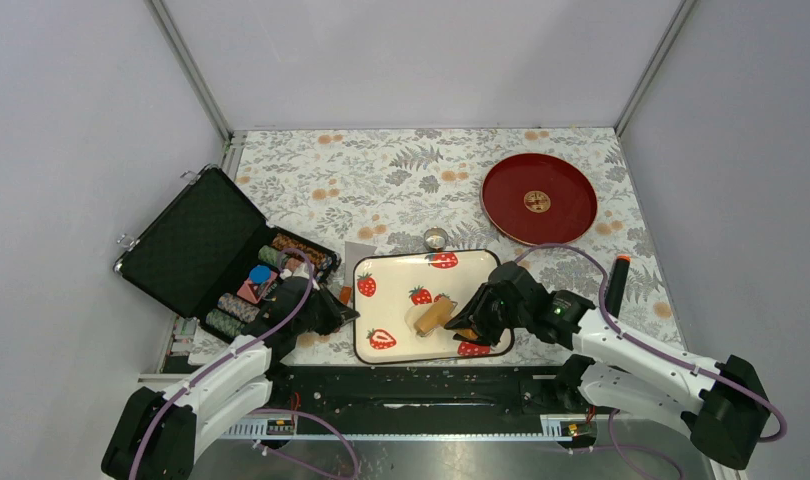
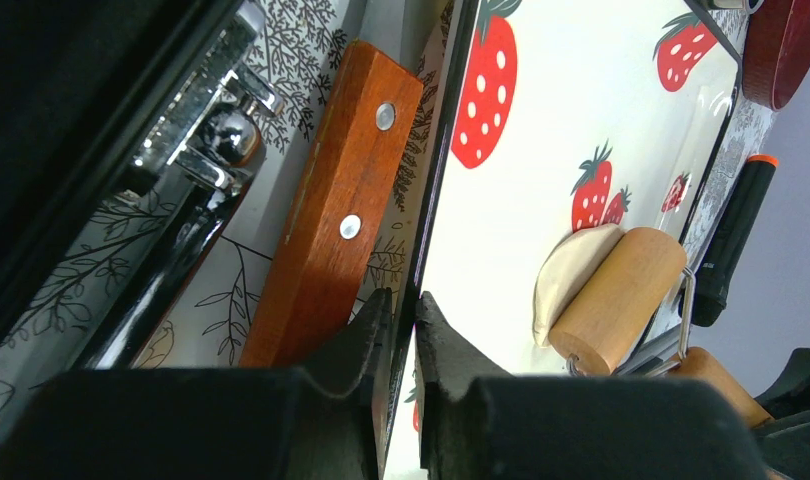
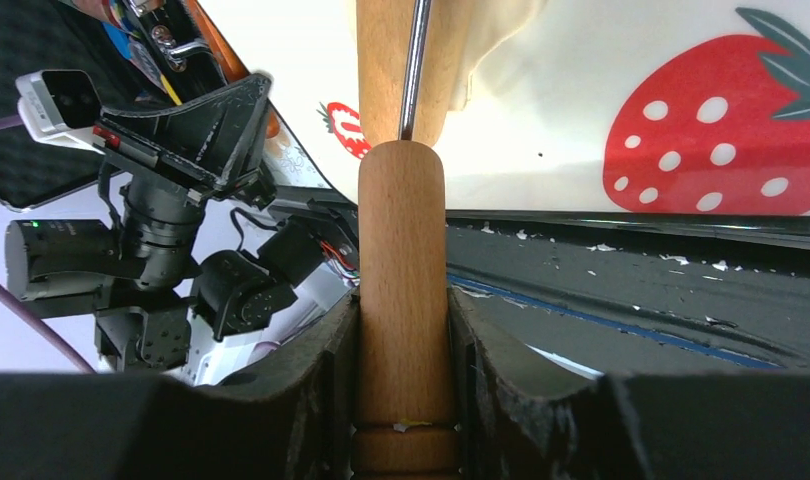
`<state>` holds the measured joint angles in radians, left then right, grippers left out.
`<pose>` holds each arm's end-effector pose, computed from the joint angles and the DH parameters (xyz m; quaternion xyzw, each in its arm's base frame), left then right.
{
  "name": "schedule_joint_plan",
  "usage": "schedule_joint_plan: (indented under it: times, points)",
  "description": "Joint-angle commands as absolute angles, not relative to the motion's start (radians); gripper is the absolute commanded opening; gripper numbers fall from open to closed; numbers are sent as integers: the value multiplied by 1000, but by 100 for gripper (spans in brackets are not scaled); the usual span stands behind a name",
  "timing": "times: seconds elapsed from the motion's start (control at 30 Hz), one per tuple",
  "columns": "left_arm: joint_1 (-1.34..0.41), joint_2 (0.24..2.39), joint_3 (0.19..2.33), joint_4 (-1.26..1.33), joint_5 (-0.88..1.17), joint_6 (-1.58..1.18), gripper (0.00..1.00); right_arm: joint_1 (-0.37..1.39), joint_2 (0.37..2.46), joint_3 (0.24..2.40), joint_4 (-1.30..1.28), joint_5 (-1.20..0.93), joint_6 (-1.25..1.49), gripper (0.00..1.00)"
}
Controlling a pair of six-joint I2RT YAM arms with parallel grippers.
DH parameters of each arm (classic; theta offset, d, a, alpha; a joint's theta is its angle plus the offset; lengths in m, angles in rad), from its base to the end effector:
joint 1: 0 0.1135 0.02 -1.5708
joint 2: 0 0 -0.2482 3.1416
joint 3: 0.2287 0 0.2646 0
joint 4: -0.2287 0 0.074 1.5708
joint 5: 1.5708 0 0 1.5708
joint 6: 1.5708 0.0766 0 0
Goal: Roll out the dumpling wrappers from the dough
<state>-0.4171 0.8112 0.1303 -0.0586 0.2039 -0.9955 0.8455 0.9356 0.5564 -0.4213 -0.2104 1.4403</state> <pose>0.1740 -0.0941 0.0774 -0.2202 0.8840 -0.3315 0.2452 0.1459 0.1887 0.1667 0.2324 0.8927 0.3803 0.0665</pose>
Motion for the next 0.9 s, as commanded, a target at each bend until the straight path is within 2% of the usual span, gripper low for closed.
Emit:
schedule_joint_plan:
  times: [0.0,0.3,0.63,0.87]
  points:
    - [-411,813,119,-85,171,-999,0,850,922,473,-470,-153,1542,0]
    - [-409,812,124,-99,163,-999,0,850,947,362,-328,-218,1625,0]
    - [-410,815,126,-101,164,-997,0,849,830,307,-461,-186,1659,0]
    - [-410,811,125,-102,163,-1000,0,848,808,262,-429,-187,1673,0]
